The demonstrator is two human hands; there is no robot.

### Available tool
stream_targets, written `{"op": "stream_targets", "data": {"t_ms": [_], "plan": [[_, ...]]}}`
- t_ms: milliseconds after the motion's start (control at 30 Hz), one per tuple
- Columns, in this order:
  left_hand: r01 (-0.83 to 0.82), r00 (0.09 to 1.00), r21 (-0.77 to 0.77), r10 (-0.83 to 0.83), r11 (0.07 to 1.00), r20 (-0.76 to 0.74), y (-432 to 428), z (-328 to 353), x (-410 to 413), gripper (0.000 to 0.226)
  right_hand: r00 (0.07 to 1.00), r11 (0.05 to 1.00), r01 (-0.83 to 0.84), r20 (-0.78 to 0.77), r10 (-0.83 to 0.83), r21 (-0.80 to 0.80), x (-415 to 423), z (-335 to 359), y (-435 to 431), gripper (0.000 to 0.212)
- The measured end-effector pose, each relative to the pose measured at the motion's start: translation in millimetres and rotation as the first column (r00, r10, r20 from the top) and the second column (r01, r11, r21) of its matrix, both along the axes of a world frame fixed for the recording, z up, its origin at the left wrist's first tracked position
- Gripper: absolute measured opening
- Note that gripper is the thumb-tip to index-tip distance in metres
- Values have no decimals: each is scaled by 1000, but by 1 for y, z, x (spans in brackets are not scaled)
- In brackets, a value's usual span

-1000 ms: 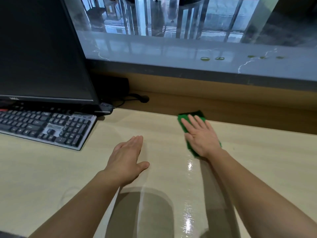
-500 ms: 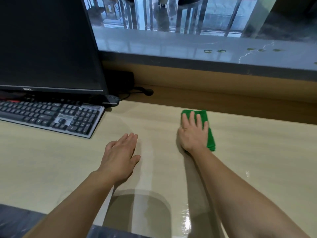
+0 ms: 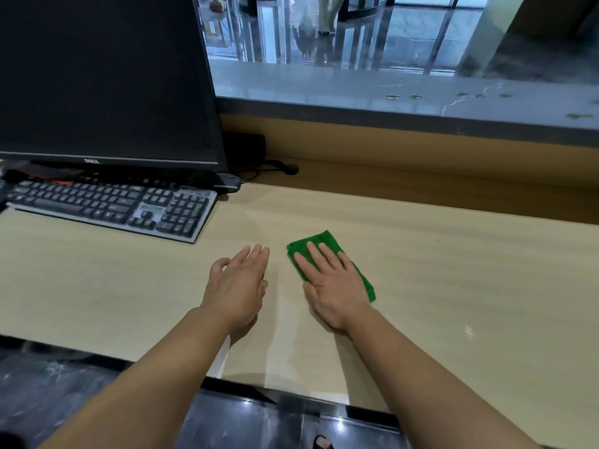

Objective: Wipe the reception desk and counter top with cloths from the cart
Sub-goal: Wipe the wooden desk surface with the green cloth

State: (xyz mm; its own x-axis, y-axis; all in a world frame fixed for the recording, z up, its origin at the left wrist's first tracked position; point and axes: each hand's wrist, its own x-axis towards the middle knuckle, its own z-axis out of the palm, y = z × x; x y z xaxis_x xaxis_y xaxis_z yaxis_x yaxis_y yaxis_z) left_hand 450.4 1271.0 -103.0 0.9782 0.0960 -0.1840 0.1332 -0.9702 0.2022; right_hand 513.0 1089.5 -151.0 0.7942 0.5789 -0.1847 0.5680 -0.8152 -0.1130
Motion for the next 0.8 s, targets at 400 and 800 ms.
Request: {"op": "stream_targets", "data": {"t_ms": [400,800], "plan": [[49,999,-26,-49,998,18,-16,12,-10,58,806,812,583,-124,-578,5,-23,6,-53,57],[30,999,26,-29,999,-29,-9,11,-20,57,987,997,70,-147,-63,41,-100,0,64,58]]}}
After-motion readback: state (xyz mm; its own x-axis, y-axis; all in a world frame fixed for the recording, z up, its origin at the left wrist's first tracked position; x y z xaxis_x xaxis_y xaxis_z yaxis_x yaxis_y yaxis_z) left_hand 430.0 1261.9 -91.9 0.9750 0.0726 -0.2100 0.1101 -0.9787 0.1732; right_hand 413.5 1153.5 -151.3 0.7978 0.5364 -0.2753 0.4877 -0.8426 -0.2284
